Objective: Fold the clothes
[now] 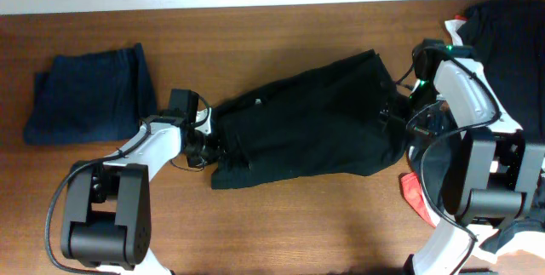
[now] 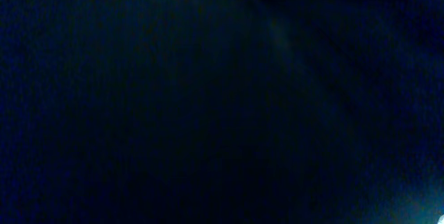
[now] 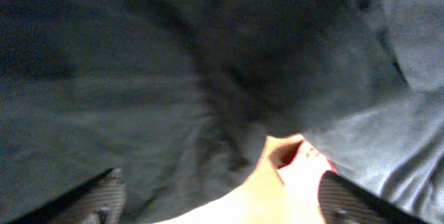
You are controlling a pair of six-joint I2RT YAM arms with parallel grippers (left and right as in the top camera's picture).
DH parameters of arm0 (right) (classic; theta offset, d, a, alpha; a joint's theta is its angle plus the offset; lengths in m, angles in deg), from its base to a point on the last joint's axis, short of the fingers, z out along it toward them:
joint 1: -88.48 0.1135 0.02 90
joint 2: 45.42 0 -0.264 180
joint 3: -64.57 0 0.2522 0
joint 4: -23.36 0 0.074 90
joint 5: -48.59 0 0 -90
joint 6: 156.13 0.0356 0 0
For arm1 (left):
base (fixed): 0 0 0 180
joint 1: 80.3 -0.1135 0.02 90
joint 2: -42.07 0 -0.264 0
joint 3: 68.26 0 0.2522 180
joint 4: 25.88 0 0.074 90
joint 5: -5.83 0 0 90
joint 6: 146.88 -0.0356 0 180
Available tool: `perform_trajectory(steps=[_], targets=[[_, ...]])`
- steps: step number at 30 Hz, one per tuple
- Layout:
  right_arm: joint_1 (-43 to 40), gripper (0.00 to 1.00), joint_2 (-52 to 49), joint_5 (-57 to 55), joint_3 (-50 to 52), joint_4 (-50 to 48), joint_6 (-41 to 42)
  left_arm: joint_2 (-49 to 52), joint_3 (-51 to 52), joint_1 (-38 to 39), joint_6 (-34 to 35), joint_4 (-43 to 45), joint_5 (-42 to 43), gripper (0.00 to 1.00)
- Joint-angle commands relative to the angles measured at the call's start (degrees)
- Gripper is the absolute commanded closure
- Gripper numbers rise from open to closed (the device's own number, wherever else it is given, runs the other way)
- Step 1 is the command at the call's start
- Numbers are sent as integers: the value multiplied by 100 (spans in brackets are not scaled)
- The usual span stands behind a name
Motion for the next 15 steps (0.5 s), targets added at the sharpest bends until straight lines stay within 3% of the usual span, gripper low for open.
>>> perform_trajectory(steps=[1, 4, 6, 7, 9, 15], targets=[[-17, 24, 153, 761, -216, -35, -1248, 114, -76, -129, -55, -356, -271, 100], [63, 39, 151, 1530, -201, -55, -2177, -7, -614, -378, -297, -1248, -612, 100], [221, 67, 151, 1803, -201, -61, -2402, -66, -1169, -544, -507, -1967, -863, 100], [315, 76, 151, 1862, -201, -68, -2450, -70, -1488, -599, -560, -2347, -988, 100], [570, 82, 151, 1860, -188, -118, -2444, -72, -2037, -632, -623, -2922, -1141, 99], [1912, 83, 4, 2048, 227, -1040, -2221, -74, -3453, -616, -684, -4159, -1185, 99]])
